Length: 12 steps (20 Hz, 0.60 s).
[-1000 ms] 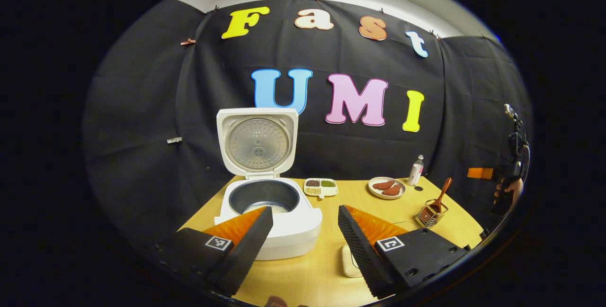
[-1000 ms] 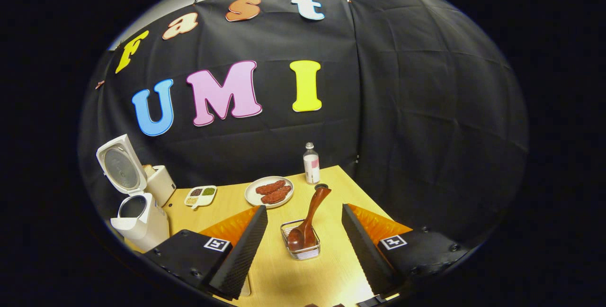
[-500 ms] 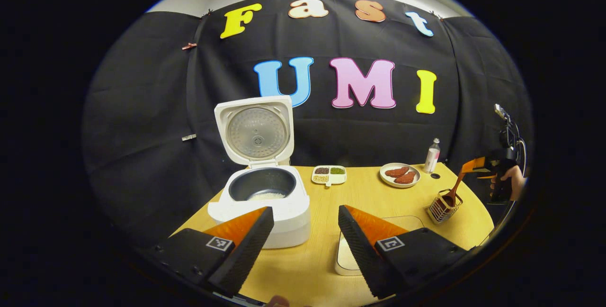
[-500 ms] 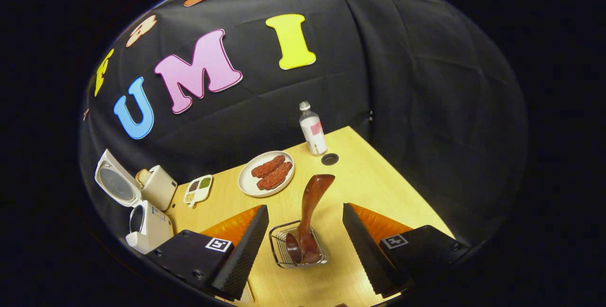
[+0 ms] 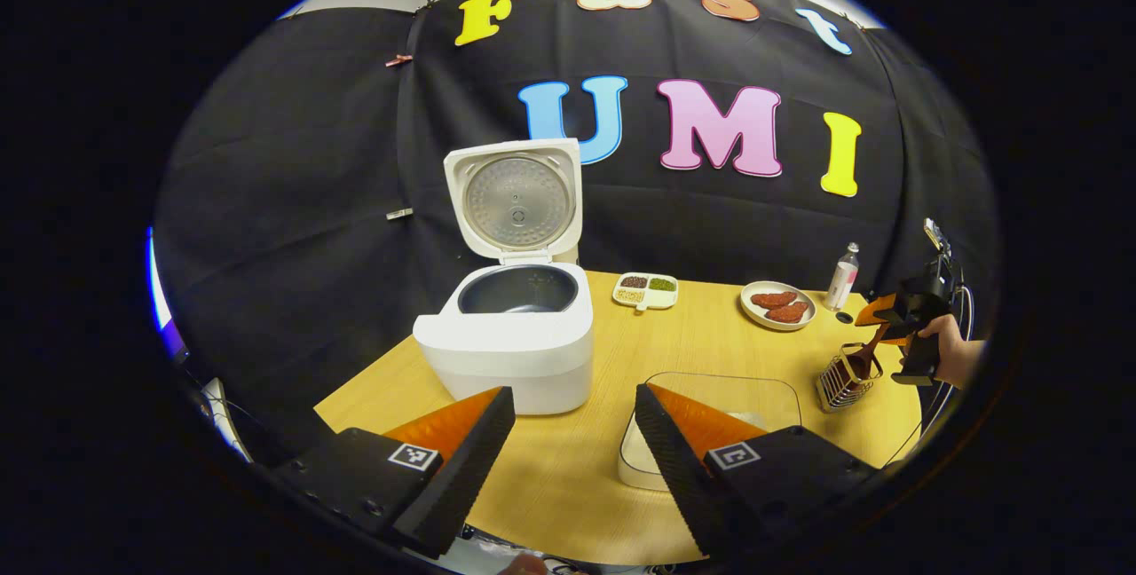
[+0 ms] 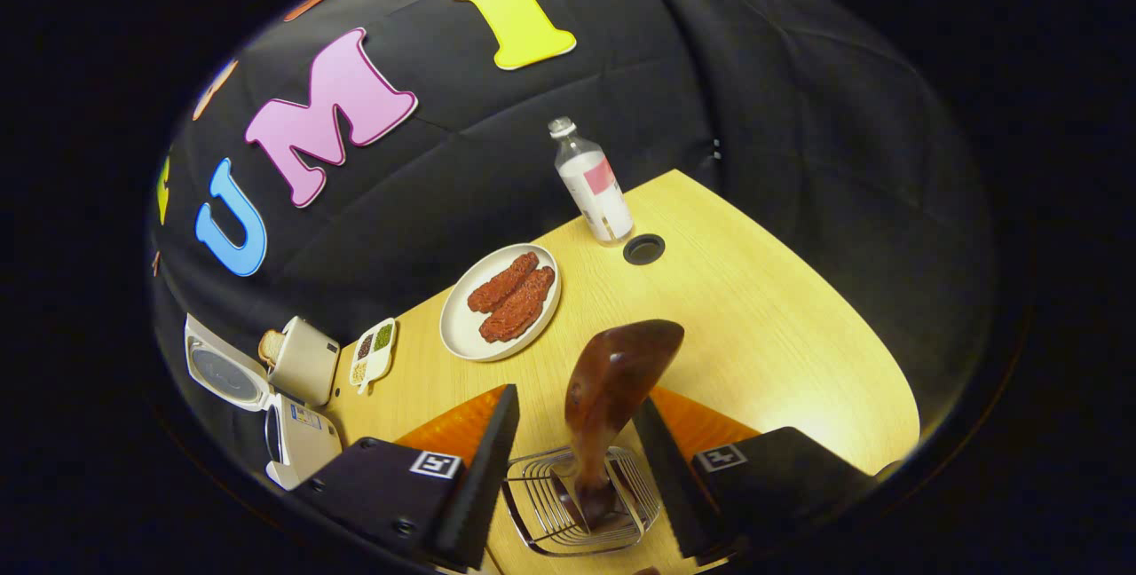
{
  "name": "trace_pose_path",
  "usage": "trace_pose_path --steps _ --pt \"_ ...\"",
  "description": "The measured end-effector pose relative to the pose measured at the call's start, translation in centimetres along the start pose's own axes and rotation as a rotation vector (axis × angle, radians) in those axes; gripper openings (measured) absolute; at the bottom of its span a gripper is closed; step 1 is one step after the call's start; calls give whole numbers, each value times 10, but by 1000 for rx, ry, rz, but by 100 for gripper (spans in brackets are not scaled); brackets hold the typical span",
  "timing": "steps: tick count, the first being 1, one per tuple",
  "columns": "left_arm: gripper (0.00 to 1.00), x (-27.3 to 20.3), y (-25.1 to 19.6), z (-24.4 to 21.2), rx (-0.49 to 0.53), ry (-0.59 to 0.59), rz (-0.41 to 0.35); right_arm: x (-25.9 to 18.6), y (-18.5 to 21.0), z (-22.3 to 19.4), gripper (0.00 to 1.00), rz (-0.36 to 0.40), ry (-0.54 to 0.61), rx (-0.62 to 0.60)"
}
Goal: Close the left gripper, press the button to open the rice cooker; take a wooden spoon from the chopstick holder with the right hand, scoop a spoonful of rice and pour it into the rice cooker, then put the wooden spoon back into the chopstick holder.
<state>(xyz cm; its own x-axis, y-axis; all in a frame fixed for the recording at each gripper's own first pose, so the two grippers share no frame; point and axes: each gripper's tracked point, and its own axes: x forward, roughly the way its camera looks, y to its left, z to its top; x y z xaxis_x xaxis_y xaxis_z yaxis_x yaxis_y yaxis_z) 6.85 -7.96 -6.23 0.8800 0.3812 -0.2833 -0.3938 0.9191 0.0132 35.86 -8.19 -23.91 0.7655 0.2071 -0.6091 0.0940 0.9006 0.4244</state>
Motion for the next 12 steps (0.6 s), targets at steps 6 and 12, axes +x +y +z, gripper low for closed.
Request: trace_pose_path --steps 6,12 --pt "95 -12 -14 -7 11 -7 -12 -8 0 0 21 10 -3 -27" --pt "95 -14 -29 -3 31 -42 -79 -43 19 21 20 53 -95 -78"
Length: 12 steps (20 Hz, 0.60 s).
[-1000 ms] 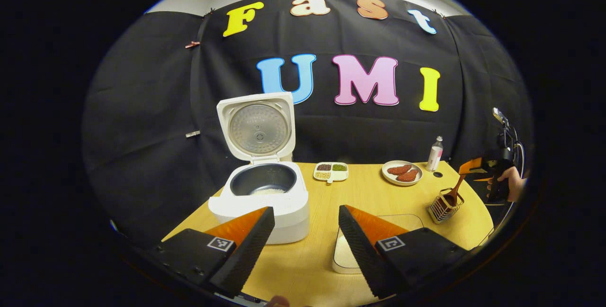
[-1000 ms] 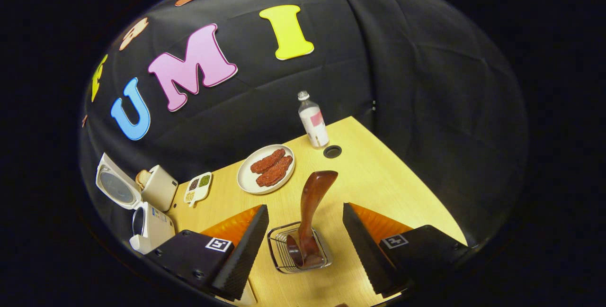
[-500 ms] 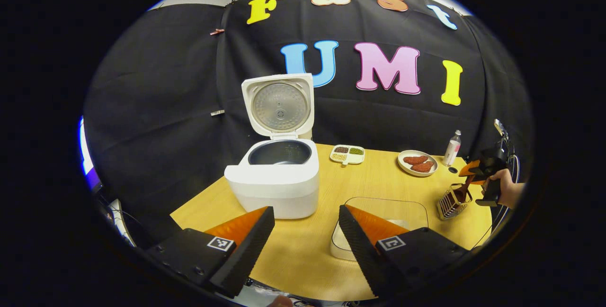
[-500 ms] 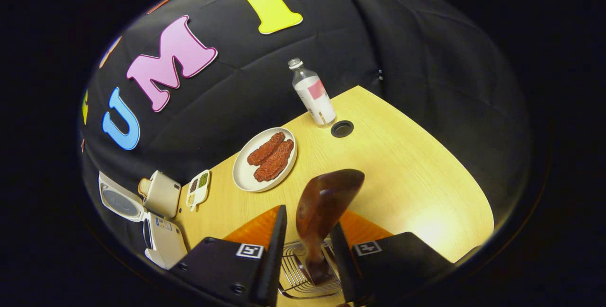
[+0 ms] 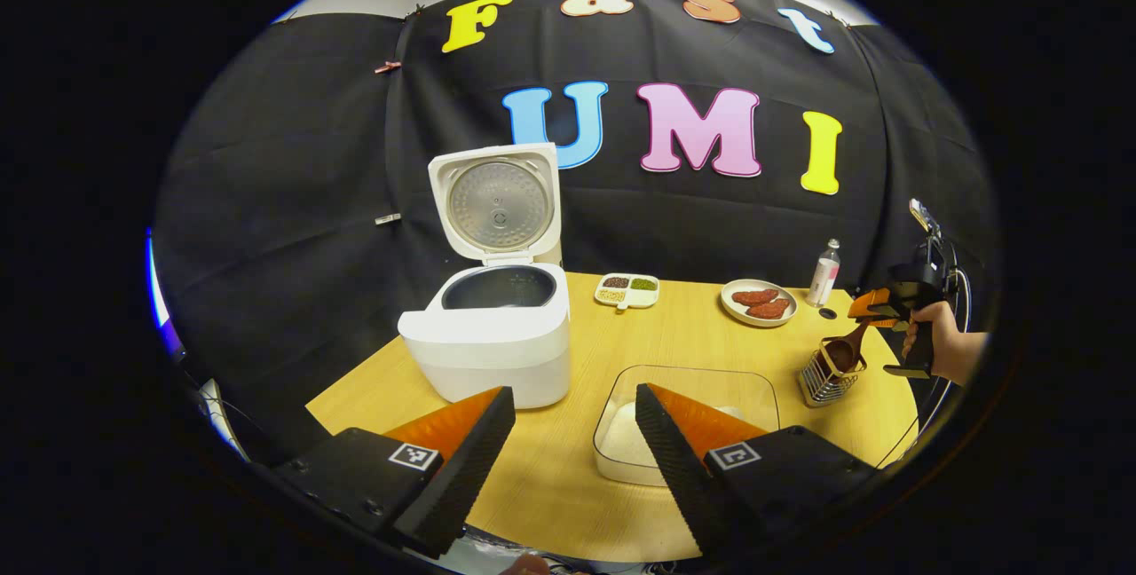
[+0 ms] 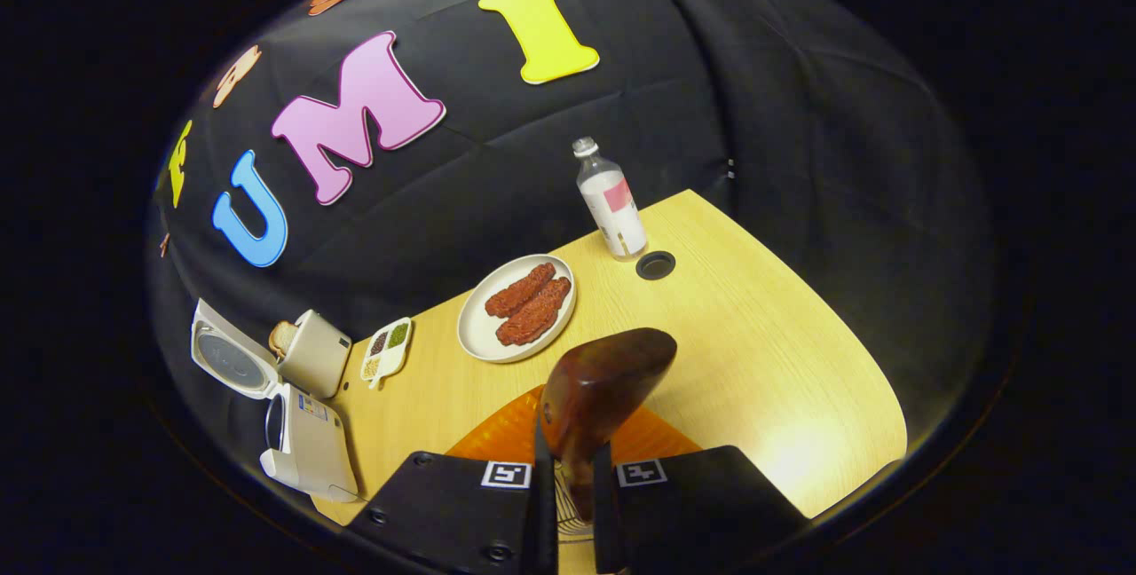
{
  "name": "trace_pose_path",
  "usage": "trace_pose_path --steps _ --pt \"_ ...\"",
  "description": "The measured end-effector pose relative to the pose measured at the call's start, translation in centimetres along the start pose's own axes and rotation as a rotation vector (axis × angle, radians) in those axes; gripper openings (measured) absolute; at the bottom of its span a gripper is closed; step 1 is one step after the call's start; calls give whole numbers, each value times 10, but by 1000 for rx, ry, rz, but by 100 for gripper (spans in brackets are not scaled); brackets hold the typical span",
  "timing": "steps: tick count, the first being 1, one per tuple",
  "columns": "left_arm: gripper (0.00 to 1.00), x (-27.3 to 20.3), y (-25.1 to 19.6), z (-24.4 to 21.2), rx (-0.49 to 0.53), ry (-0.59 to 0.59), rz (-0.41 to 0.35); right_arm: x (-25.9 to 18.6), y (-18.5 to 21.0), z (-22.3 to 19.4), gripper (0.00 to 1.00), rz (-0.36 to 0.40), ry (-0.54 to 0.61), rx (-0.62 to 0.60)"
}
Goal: Close the left gripper, press the button to open the rice cooker; take a wooden spoon from the chopstick holder with the right hand, scoop a spoonful of rice and pour it into the rice cooker, then put the wooden spoon back into the chopstick holder.
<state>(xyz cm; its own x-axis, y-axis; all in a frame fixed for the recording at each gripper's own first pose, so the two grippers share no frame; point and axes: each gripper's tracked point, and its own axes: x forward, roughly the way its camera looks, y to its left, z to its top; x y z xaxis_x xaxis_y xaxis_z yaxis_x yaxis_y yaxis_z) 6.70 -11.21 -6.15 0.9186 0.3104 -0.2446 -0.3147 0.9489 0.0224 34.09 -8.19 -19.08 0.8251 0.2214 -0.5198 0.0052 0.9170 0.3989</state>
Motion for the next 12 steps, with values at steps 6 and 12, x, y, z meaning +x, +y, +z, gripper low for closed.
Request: trace_pose_path --steps 6,12 --pt "95 5 12 2 -14 -21 -86 -56 18 32 20 -7 -86 32" --pt "95 1 59 6 -7 -64 -148 -117 69 32 20 18 -145 36"
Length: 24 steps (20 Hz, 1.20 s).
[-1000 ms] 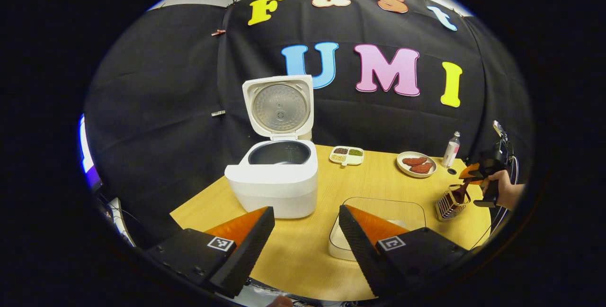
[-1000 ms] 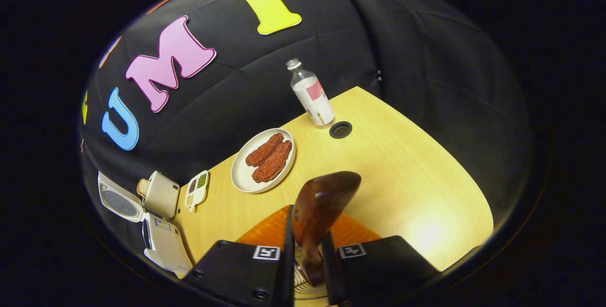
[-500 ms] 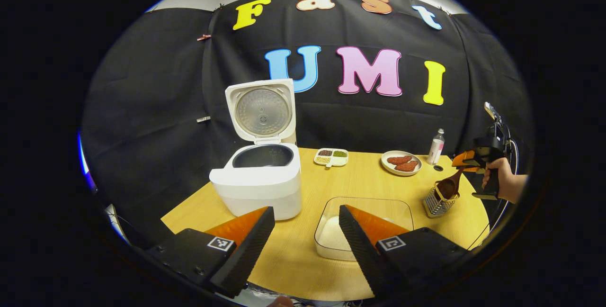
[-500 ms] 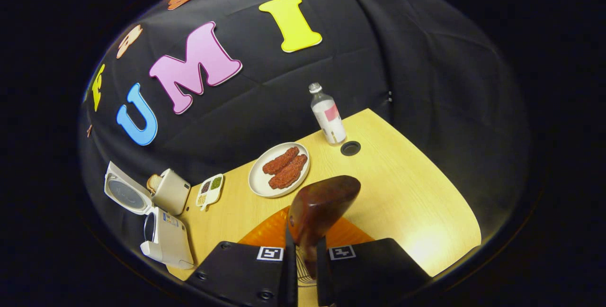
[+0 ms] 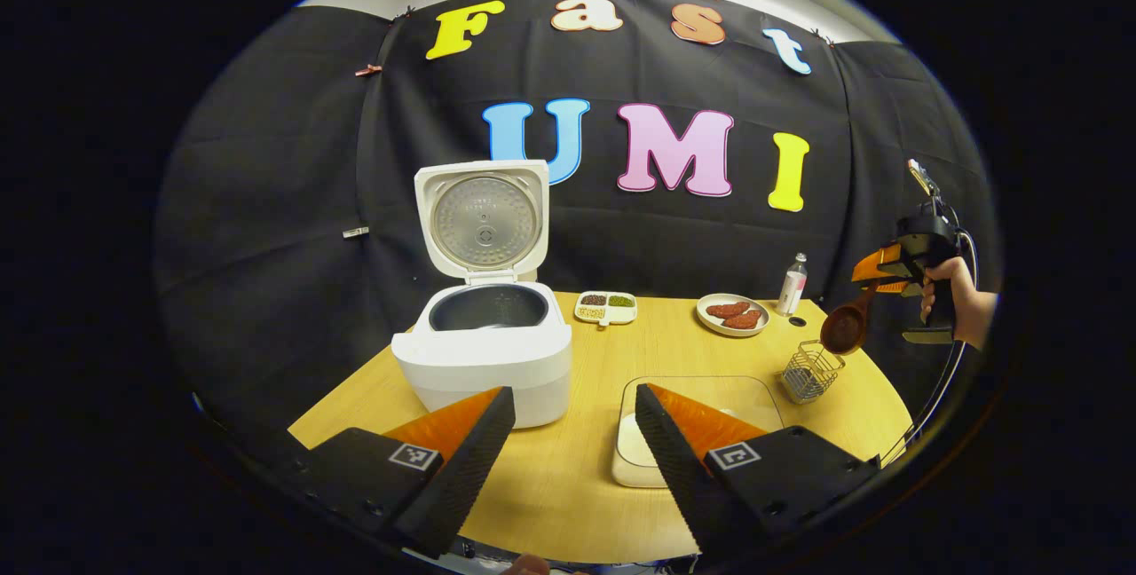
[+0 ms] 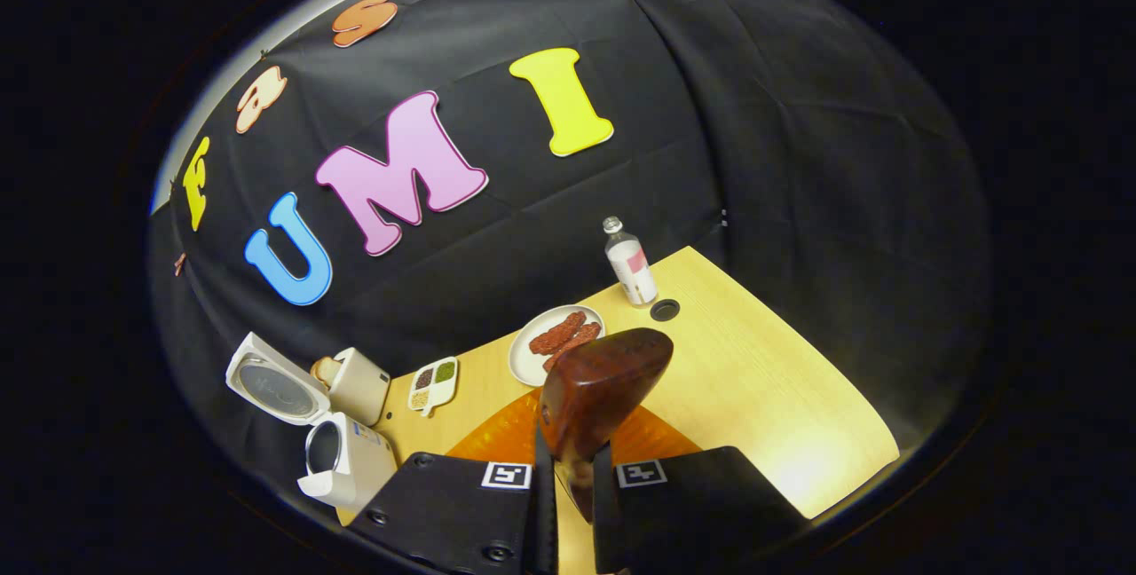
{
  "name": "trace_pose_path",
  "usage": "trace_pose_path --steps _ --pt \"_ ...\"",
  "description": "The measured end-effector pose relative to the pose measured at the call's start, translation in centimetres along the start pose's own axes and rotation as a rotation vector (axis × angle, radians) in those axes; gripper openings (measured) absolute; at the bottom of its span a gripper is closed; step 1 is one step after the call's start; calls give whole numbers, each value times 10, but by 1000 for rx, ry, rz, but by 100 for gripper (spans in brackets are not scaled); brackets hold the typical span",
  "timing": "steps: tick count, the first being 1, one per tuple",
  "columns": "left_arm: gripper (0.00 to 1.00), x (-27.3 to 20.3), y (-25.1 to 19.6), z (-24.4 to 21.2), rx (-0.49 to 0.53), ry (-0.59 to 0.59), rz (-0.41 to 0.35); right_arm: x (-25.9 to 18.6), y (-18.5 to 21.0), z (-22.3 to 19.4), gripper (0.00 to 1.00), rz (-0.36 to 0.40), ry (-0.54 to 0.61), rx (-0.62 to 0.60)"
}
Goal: Close the left gripper, press the button to open the rice cooker; take a wooden spoon from the chopstick holder with the right hand, scoop a spoonful of rice and pour it into the rice cooker, then put the wooden spoon back into the chopstick holder.
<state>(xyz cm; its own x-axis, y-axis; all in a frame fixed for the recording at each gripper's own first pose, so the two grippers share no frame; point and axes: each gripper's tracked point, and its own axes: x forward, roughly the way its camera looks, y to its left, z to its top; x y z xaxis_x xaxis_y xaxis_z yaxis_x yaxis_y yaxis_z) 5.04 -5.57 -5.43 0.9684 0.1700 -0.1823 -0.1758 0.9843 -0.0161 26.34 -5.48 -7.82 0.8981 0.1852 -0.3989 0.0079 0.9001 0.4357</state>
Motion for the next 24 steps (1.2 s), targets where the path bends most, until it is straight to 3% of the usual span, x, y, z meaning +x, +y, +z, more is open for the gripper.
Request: trace_pose_path --steps 5,6,7,10,16,19,22,23,24 --pt "95 -13 43 -8 -41 -6 -18 -35 62 -25 20 59 -9 20" --pt "95 -16 50 -9 -47 -9 -22 -39 72 -32 24 65 -7 19" --pt "95 -19 55 -12 -49 -9 -32 -43 81 -40 20 71 -6 16" --pt "95 -20 63 -17 -49 -17 -81 -52 109 -64 20 90 -8 3" --pt "95 -15 92 -38 -32 2 -104 -47 143 -136 20 99 51 -162" --pt "95 -16 101 -48 -27 17 -110 -38 145 -167 20 91 59 -232" --pt "95 -11 105 -62 -26 49 -120 -21 127 -191 20 34 66 -288" --pt "96 -9 107 -68 -22 60 -122 -18 123 -197 15 18 65 -309" --pt "95 -8 108 -71 -20 67 -126 -14 120 -200 20 9 57 -327"
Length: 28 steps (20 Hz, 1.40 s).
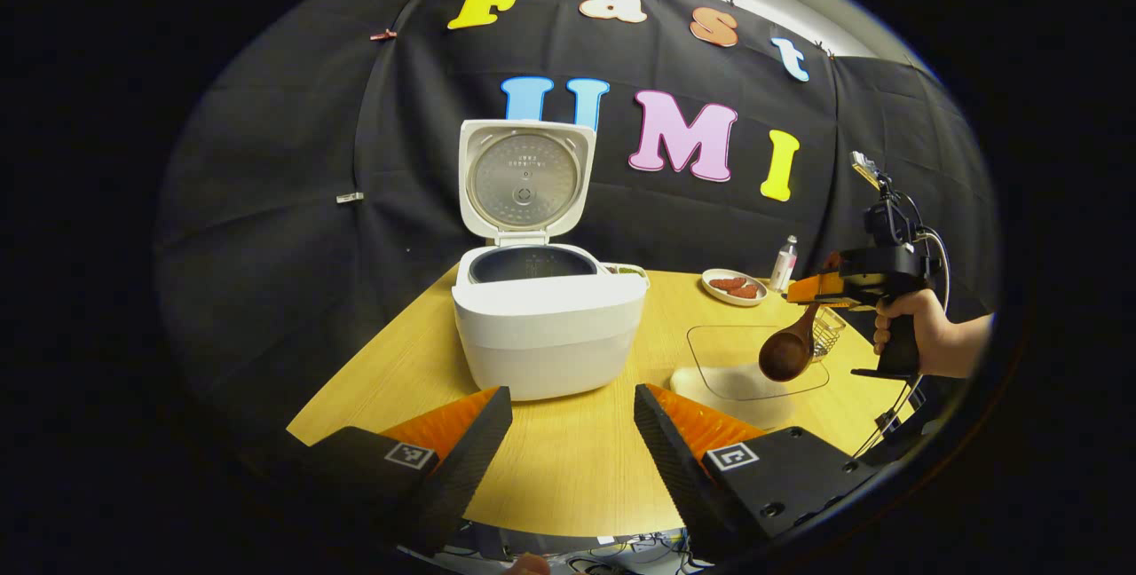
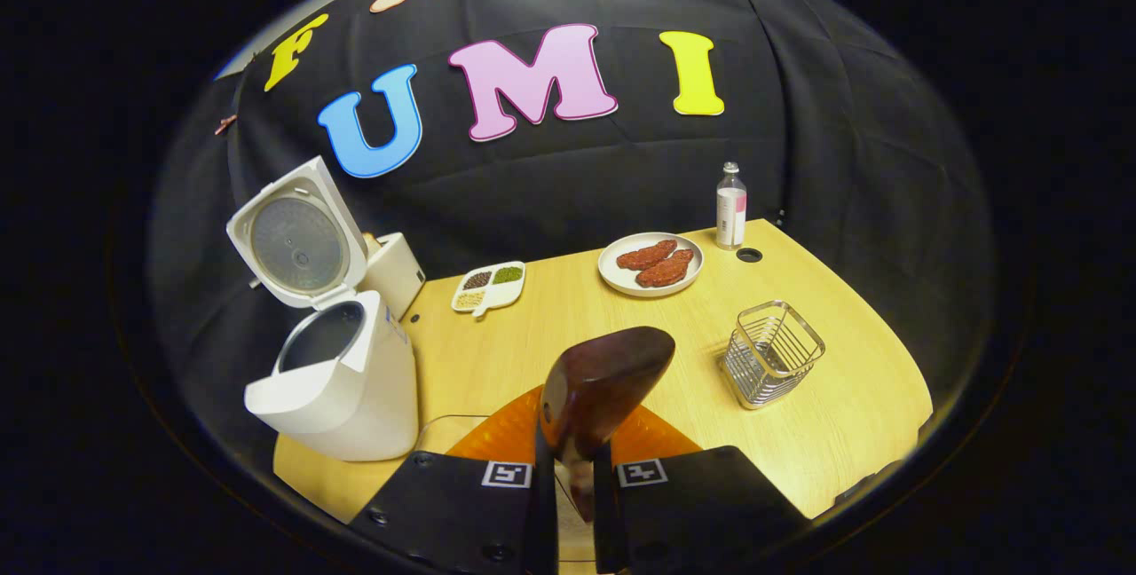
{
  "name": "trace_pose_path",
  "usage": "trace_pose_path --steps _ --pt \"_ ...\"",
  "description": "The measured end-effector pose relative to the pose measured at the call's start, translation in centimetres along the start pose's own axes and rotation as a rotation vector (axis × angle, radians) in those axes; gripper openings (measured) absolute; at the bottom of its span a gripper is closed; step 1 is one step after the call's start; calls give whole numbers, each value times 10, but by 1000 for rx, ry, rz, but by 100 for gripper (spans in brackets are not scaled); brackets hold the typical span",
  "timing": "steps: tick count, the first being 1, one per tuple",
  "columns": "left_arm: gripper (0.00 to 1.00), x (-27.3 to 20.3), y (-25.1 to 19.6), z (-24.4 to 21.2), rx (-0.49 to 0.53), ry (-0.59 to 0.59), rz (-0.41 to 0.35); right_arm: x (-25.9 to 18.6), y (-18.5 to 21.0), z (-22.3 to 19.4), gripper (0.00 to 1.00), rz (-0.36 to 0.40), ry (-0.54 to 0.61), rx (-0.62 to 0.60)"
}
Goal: Close the left gripper, press the button to open the rice cooker; take a wooden spoon from the chopstick holder with the right hand, scoop a spoonful of rice and pour it into the rice cooker, then put the wooden spoon back into the chopstick holder.
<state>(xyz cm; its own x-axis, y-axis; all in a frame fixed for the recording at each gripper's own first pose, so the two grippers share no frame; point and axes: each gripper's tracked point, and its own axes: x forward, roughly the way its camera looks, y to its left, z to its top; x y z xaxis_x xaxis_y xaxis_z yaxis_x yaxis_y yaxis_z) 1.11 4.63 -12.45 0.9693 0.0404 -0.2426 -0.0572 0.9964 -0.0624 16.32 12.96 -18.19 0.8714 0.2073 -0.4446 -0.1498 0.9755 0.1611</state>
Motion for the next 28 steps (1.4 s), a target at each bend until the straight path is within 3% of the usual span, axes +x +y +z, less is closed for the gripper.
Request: trace_pose_path --steps 3,6,10,14,15,16,18,19,20,22,23,28 --pt "96 7 1 -7 -1 20 -21 6 -4 -9 20 -42 -48 -66" --pt "96 11 6 -8 -2 26 -27 7 10 -40 20 -34 -26 -106" --pt "95 11 15 -7 0 20 -6 -2 36 -63 20 -10 10 -49" --pt "95 8 20 -18 -26 39 8 -8 73 -81 20 33 98 92" --pt "95 8 21 -21 -27 46 11 -6 79 -82 16 37 109 116" --pt "95 6 22 -23 -27 52 13 -5 82 -83 20 37 120 132" --pt "96 3 24 -25 -22 53 20 -4 84 -83 20 33 142 176" --pt "96 2 26 -25 -20 50 24 -4 85 -84 16 35 159 218" --pt "95 2 27 -24 -20 49 28 -3 86 -84 21 36 174 271" --pt "96 2 29 -25 -26 49 35 -5 84 -83 17 26 204 393" --pt "96 2 31 -25 -26 46 42 -5 84 -82 20 24 215 437" --pt "96 3 25 -20 0 40 32 -7 71 -74 21 26 236 556"
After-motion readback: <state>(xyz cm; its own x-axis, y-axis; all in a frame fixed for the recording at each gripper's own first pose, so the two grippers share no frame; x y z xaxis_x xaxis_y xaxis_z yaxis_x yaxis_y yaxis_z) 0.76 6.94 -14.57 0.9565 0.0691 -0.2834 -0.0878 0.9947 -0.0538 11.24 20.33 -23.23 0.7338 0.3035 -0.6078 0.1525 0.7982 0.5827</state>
